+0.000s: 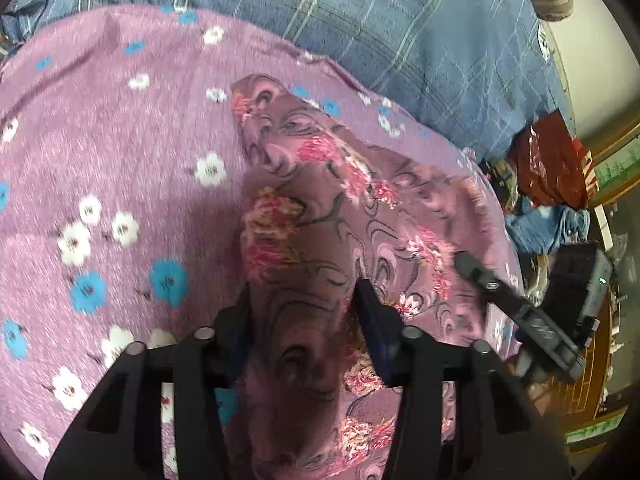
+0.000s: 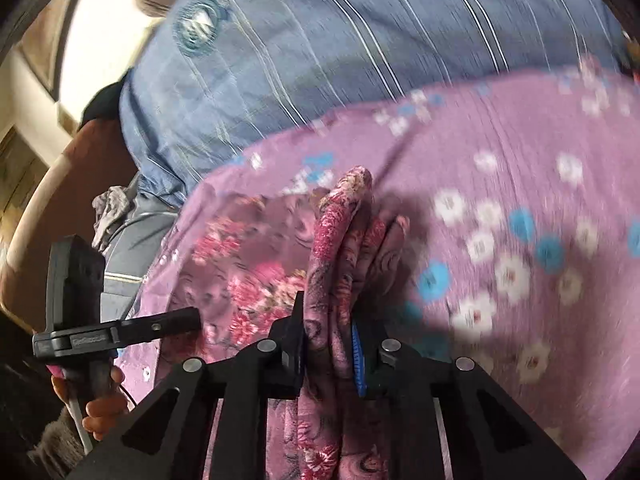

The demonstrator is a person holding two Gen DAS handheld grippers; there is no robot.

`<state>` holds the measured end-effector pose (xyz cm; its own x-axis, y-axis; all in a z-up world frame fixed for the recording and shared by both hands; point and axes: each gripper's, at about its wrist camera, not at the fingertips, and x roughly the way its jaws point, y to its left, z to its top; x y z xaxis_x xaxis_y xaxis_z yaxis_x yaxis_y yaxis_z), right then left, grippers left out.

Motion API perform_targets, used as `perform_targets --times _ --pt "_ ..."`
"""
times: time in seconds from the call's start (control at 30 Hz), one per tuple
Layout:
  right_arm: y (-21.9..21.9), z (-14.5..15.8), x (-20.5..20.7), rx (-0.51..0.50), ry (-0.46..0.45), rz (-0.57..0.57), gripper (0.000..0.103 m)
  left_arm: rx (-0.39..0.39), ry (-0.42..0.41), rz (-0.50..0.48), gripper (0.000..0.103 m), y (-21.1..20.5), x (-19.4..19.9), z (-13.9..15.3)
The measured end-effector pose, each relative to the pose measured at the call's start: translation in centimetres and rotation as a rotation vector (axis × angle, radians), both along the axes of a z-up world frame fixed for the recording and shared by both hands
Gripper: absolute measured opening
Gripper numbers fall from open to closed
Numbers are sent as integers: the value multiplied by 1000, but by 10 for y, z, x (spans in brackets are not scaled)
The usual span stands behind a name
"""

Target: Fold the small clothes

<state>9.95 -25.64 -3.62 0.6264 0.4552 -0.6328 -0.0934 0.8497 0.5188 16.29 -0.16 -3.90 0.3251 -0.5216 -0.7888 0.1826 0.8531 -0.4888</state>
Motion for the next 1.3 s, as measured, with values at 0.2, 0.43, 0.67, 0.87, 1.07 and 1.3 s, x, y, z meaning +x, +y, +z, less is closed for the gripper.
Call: perform_targets --times 0.2,0.43,0.67,0.87,1.07,1.3 --pt "-11 -16 16 -9 32 -60 23 53 19 20 63 -3 19 -19" --pt "-3 5 -8 -170 13 -90 39 174 -83 -50 71 -3 -25 5" --pt "40 -8 -40 -470 37 0 74 279 -111 -54 84 -1 -58 -19" --pt "46 4 -62 -600 48 -44 84 321 -147 4 84 14 -82 0" --pt "53 19 -95 -780 14 -61 99 495 -259 35 84 7 -112 4" --pt "51 32 -129 -785 -21 -58 101 519 -261 33 84 2 -134 -2"
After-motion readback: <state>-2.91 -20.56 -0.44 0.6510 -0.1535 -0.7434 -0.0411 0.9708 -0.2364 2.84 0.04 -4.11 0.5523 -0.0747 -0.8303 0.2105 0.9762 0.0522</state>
